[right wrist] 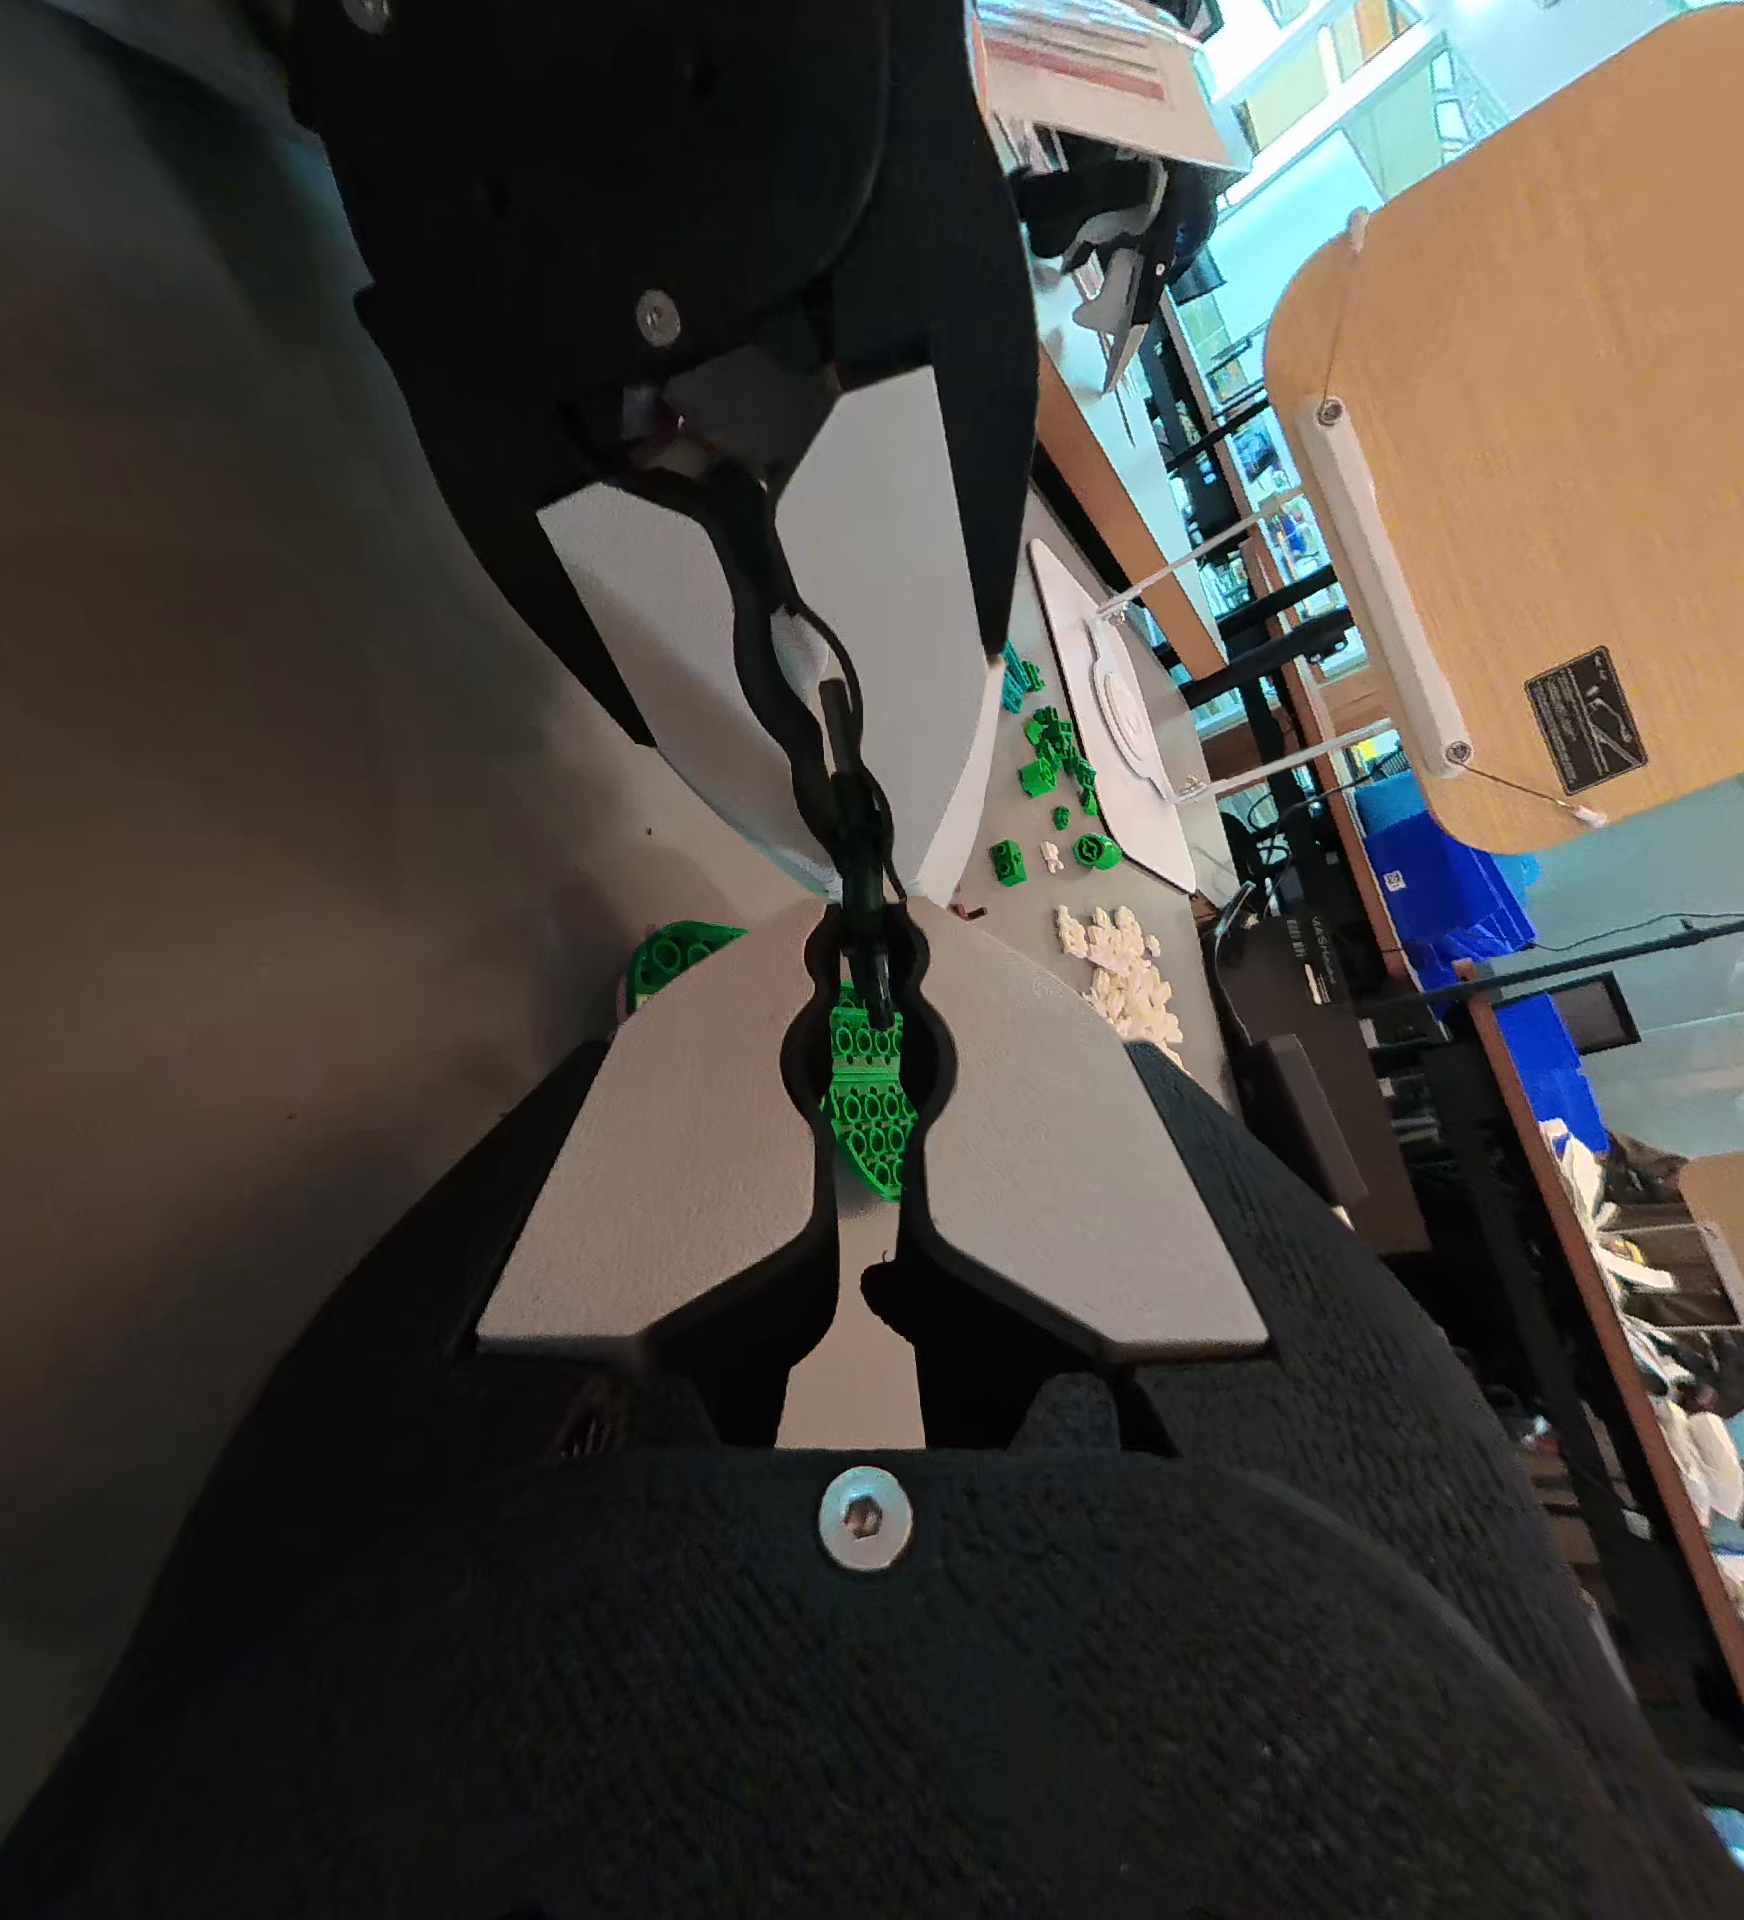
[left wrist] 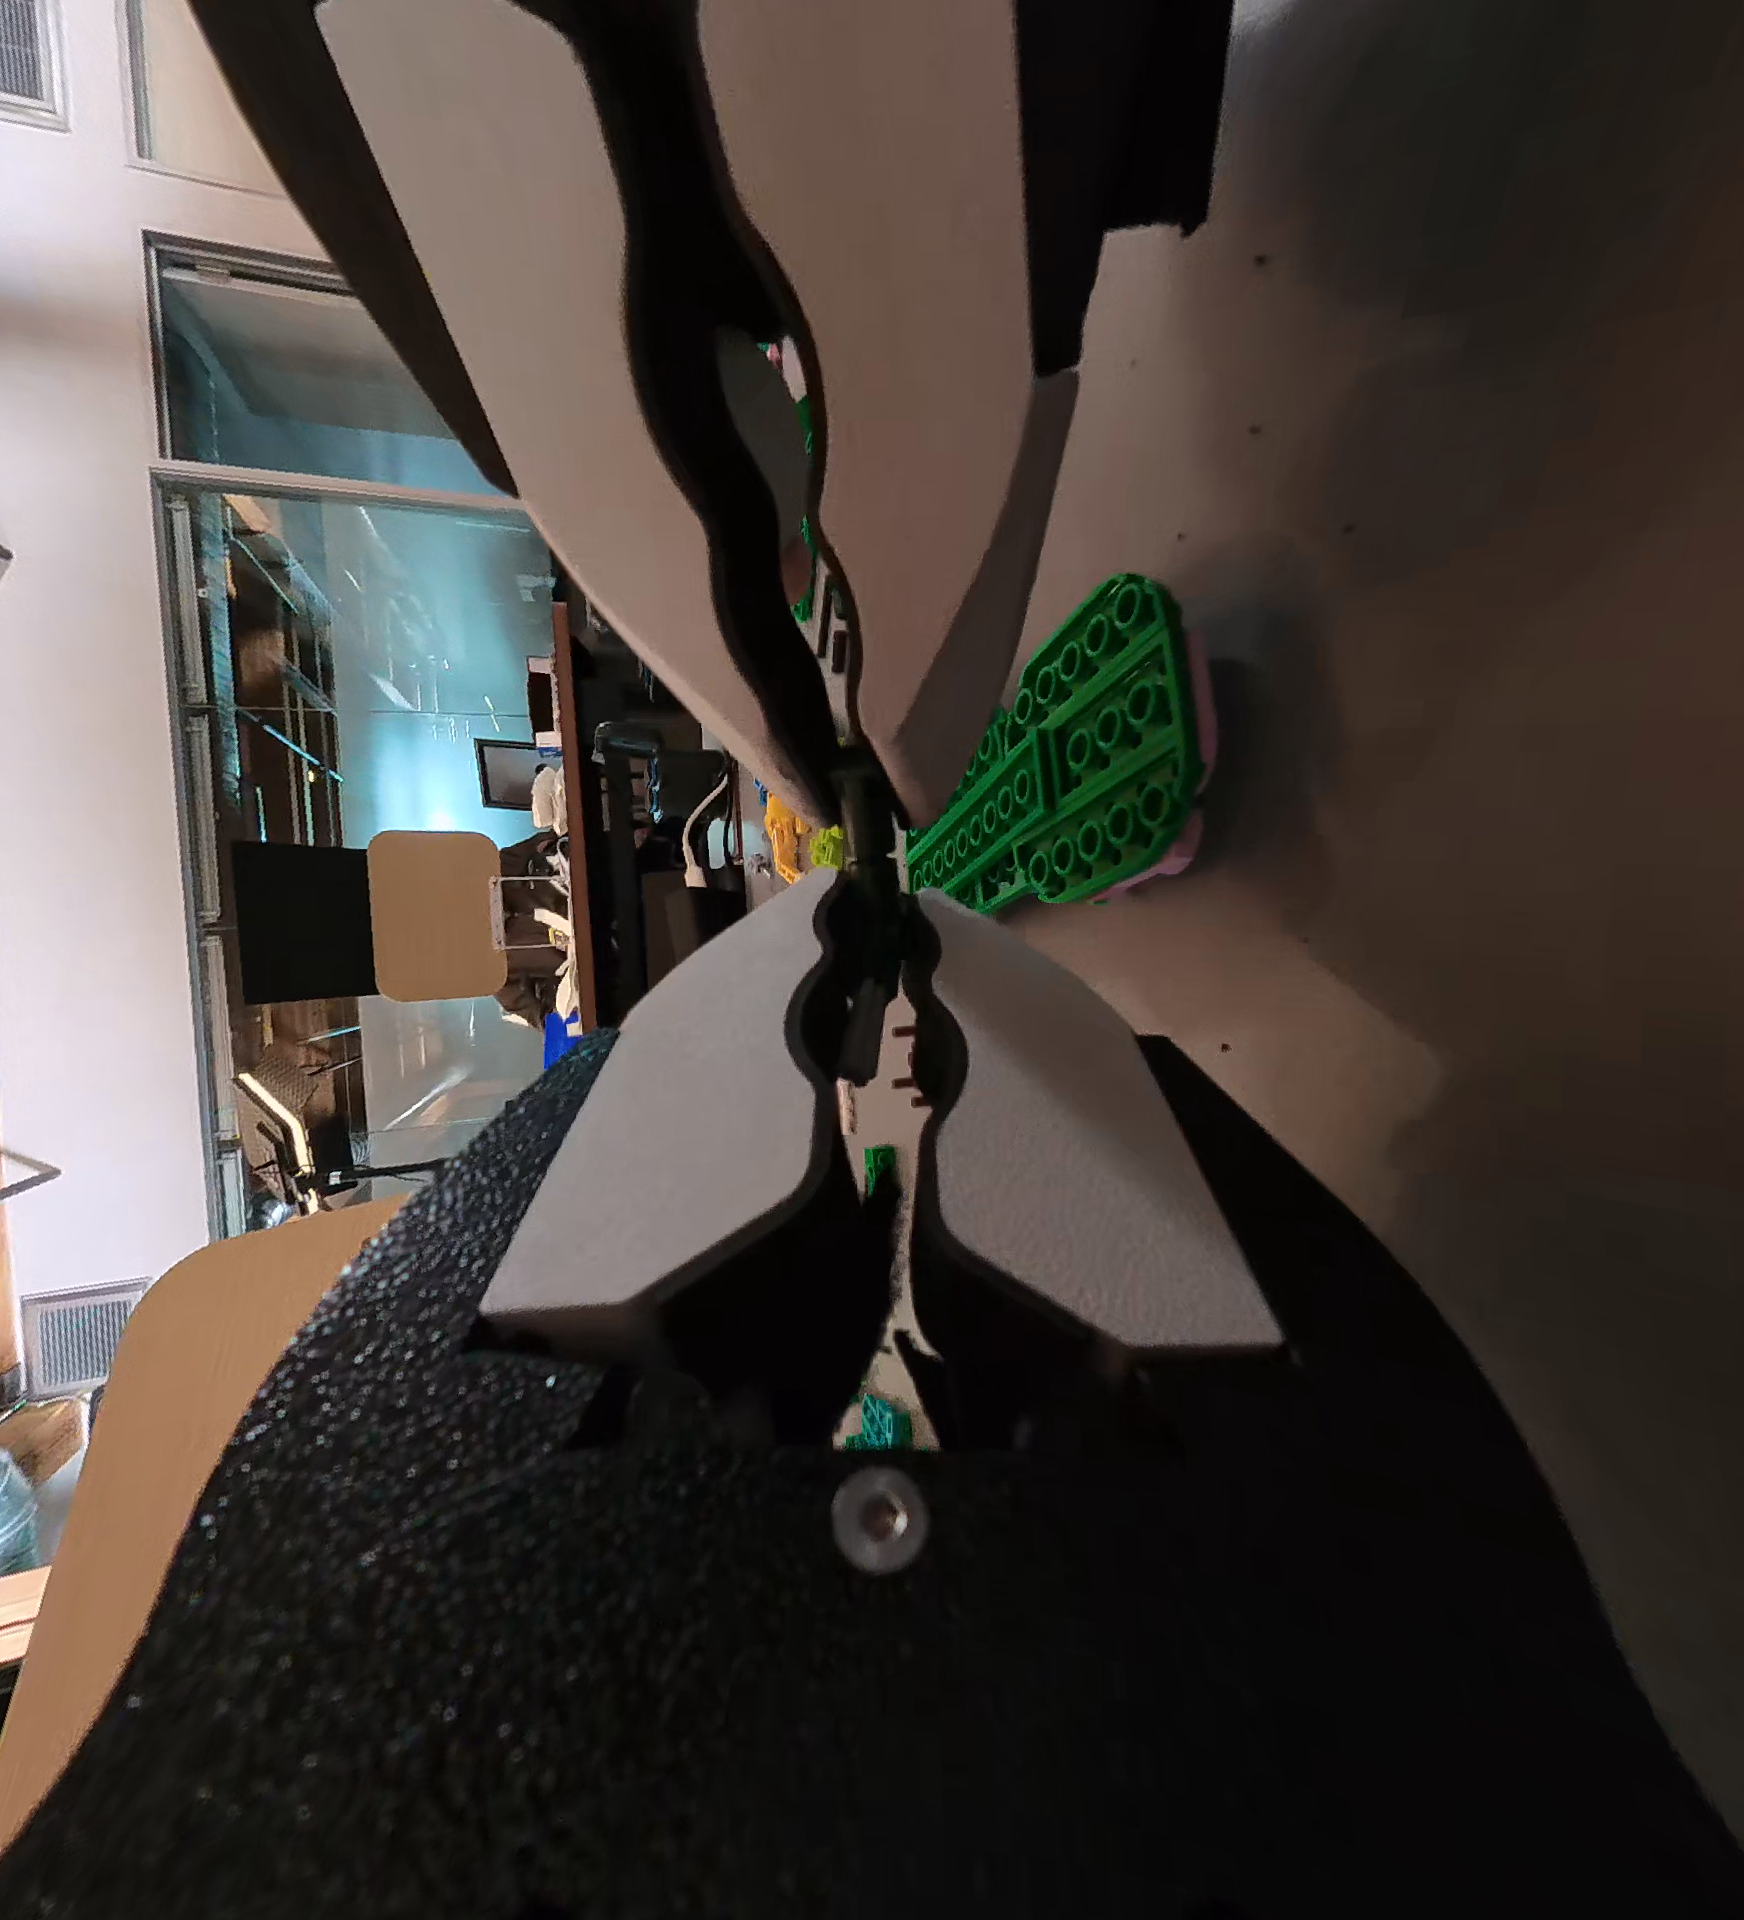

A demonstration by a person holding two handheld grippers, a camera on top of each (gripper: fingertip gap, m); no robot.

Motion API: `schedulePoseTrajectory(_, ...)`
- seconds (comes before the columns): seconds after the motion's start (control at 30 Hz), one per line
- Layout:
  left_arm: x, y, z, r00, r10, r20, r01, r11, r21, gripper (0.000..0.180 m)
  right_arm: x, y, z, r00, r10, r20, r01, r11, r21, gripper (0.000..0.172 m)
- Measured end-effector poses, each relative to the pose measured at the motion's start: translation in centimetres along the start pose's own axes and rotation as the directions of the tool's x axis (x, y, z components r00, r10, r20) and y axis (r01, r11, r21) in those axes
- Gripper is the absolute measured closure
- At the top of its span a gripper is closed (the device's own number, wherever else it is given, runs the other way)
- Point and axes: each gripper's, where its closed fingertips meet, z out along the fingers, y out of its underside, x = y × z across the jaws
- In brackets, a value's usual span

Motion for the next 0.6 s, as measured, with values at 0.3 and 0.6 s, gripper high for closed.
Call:
schedulePoseTrajectory(0.3,-0.2,-0.3,-0.2,0.998,-0.046,0.043,0.046,0.999,0.004,0.173,0.0,0.0,-0.5,1.000,0.001,0.028,-0.001,1.000,-0.003,0.164)
schedulePoseTrajectory(0.6,-2.8,5.5,-2.1,0.959,-0.265,0.096,0.272,0.960,-0.067,0.173,4.9,1.9,-3.9,0.971,0.222,-0.092,-0.217,0.974,0.063,0.165)
